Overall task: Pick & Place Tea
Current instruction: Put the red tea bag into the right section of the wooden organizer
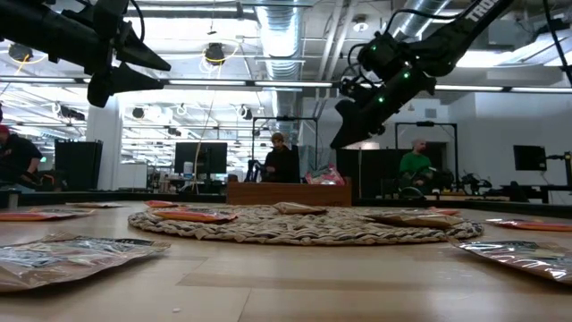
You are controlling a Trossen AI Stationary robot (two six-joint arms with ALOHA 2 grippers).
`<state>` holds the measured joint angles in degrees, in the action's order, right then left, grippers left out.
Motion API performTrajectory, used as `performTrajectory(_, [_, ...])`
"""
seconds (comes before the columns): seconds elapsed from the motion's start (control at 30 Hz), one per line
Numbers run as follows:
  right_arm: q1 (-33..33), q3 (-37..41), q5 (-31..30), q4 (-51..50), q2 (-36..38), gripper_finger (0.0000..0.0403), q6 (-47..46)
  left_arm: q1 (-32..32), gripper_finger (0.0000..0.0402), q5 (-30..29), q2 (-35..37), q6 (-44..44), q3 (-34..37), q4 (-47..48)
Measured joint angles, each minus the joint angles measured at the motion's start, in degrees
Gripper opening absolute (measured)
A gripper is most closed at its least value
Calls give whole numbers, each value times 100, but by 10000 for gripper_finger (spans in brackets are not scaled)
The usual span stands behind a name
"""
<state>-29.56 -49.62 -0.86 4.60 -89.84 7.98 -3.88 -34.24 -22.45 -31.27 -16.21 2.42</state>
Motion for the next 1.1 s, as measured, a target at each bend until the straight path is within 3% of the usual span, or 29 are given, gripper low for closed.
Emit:
performTrajectory(0.2, [67, 8, 506, -206, -331, 5, -108, 0, 193, 0, 1, 0, 0, 0])
performTrajectory(1.1, [371, -293, -256, -532, -426, 0, -353, 0, 193, 0, -1, -5, 0, 1])
